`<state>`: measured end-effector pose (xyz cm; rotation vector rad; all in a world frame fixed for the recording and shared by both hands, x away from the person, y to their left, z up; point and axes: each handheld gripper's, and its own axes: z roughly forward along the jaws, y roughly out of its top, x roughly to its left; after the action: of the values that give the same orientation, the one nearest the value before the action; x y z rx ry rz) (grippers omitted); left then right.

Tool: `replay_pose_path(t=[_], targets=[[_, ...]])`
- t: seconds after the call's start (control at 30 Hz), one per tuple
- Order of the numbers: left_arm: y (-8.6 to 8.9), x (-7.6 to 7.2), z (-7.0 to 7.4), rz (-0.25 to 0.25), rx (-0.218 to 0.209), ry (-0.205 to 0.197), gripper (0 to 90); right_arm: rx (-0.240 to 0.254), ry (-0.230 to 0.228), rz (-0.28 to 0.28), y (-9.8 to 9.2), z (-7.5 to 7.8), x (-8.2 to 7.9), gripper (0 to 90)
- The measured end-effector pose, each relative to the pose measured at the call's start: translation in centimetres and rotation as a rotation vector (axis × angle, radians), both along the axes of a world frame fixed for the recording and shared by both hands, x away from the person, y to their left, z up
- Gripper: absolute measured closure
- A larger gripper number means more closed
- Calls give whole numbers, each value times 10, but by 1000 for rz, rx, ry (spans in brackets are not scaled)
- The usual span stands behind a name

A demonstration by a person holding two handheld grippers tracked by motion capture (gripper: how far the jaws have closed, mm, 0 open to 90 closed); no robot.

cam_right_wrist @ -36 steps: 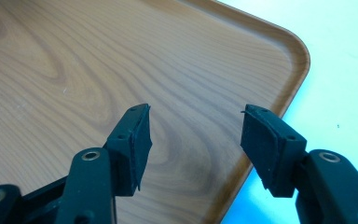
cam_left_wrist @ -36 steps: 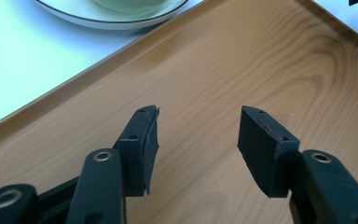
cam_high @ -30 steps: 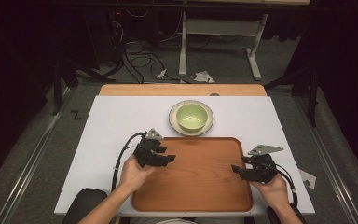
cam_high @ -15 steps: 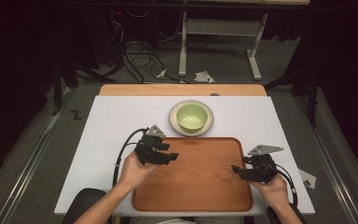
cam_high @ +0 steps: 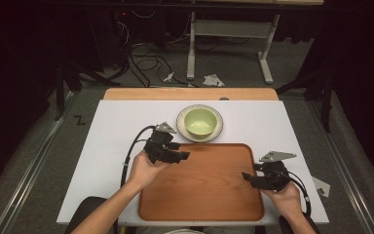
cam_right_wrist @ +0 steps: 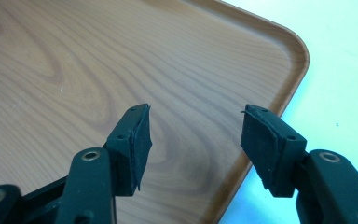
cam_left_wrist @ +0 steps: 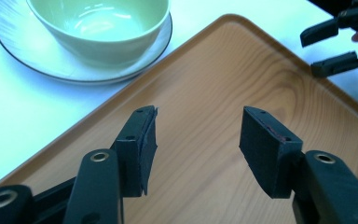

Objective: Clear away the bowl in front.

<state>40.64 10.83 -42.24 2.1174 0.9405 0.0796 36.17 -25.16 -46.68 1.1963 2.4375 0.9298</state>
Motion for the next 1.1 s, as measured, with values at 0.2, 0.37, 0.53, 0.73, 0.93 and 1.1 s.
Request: replay_pose_path(t=[0.2, 0.37, 0.53, 0.73, 0.93, 1.1], targets=[[-5, 11, 2, 13, 0, 8, 457, -2, -8, -1, 0, 0, 0, 429], [-10, 17, 4, 19, 1, 8, 458, -3, -6, 0, 0, 0, 0, 429], [-13, 22, 6, 21, 3, 9, 457, -1, -7, 0, 0, 0, 0, 429], [-18, 28, 6, 15, 11, 14, 456, -1, -3, -1, 0, 0, 0, 429], [-22, 35, 6, 25, 10, 21, 461, 2, 1, 3, 0, 0, 0, 429], [-27, 42, 7, 37, 18, 29, 464, 3, -1, 2, 0, 0, 0, 429]])
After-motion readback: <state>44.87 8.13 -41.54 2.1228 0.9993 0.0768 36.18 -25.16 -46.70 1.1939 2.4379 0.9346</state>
